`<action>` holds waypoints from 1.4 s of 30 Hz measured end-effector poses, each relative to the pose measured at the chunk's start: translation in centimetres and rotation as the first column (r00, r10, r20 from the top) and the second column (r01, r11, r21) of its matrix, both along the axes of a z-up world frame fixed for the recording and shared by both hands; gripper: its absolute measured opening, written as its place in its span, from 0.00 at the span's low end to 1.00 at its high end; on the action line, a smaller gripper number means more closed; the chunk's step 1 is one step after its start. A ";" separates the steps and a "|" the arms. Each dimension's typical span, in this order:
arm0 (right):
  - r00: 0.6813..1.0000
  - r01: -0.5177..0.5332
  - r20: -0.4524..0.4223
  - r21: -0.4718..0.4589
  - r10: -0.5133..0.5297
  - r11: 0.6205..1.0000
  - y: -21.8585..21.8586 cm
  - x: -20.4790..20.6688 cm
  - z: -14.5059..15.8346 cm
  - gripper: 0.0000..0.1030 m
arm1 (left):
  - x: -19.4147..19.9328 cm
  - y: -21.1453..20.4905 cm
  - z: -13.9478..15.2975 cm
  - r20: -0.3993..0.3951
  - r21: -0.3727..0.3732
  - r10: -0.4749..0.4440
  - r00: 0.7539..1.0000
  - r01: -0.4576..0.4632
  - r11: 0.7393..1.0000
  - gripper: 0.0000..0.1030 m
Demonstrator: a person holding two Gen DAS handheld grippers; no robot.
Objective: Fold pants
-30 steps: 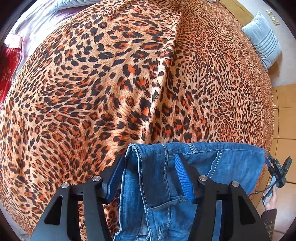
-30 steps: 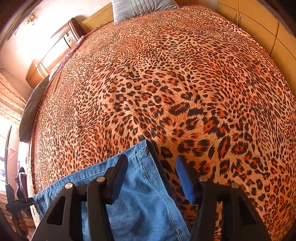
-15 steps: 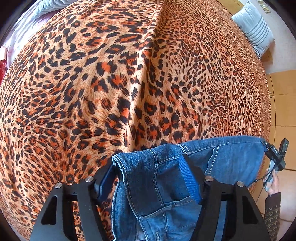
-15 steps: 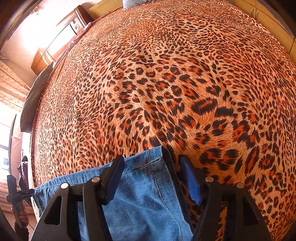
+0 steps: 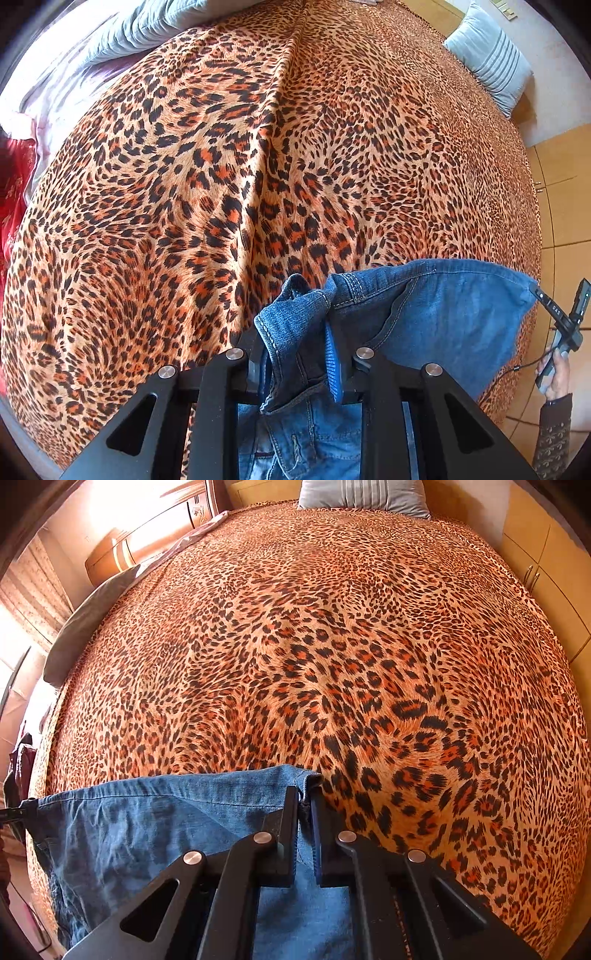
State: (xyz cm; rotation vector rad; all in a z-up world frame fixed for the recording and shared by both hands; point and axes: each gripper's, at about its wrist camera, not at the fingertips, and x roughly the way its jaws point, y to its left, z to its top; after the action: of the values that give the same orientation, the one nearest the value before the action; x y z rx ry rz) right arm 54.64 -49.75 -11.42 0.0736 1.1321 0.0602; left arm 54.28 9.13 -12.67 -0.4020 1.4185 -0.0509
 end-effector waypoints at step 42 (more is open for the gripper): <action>0.901 0.430 -0.024 0.189 -0.434 0.883 -5.1 -50.3 -2.8 0.16 | -32.4 4.8 4.1 -0.127 -0.086 0.088 0.988 -0.100 0.991 0.26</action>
State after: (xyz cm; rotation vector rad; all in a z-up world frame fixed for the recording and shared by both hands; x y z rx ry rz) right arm 4.36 -54.88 -14.21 0.4960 1.0662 -0.2306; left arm 21.86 13.92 -8.61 -0.5557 1.5206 -0.0150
